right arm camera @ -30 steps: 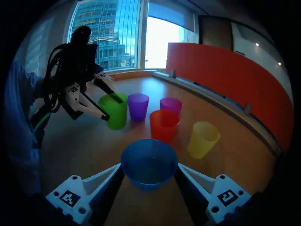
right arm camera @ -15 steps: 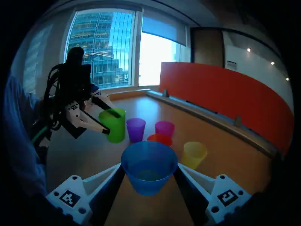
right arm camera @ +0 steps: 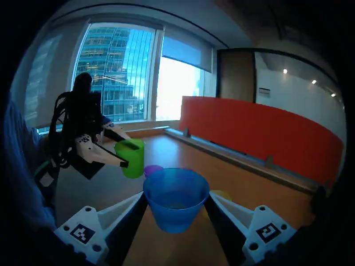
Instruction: Pour water
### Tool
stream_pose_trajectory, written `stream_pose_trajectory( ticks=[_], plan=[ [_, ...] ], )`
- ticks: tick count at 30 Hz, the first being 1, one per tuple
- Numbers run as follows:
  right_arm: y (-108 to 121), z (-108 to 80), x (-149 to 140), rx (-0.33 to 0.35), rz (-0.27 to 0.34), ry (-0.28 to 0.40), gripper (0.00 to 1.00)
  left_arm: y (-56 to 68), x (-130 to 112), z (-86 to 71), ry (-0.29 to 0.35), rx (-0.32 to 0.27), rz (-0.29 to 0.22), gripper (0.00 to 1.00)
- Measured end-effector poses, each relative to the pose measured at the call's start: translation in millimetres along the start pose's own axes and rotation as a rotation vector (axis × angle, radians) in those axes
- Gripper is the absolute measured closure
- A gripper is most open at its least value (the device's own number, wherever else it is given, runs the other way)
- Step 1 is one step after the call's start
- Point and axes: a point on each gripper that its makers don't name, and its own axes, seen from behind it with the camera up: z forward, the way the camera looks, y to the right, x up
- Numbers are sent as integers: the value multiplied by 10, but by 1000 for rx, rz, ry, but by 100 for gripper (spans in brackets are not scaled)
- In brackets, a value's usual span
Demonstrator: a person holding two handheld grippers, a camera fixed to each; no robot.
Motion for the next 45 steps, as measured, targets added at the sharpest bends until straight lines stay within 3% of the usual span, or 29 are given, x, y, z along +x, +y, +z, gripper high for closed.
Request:
stream_pose_trajectory(
  ticks=[12,21,45],
  plan=[
    [67,-78,368,-32,14,87,10,-69,333,-66,77,16,-7,15],
    [112,-99,571,-55,11,129,10,-34,535,-78,129,9,-23,15],
    [169,-109,835,-63,-42,143,10,120,655,-46,155,-25,-27,15]
  ],
)
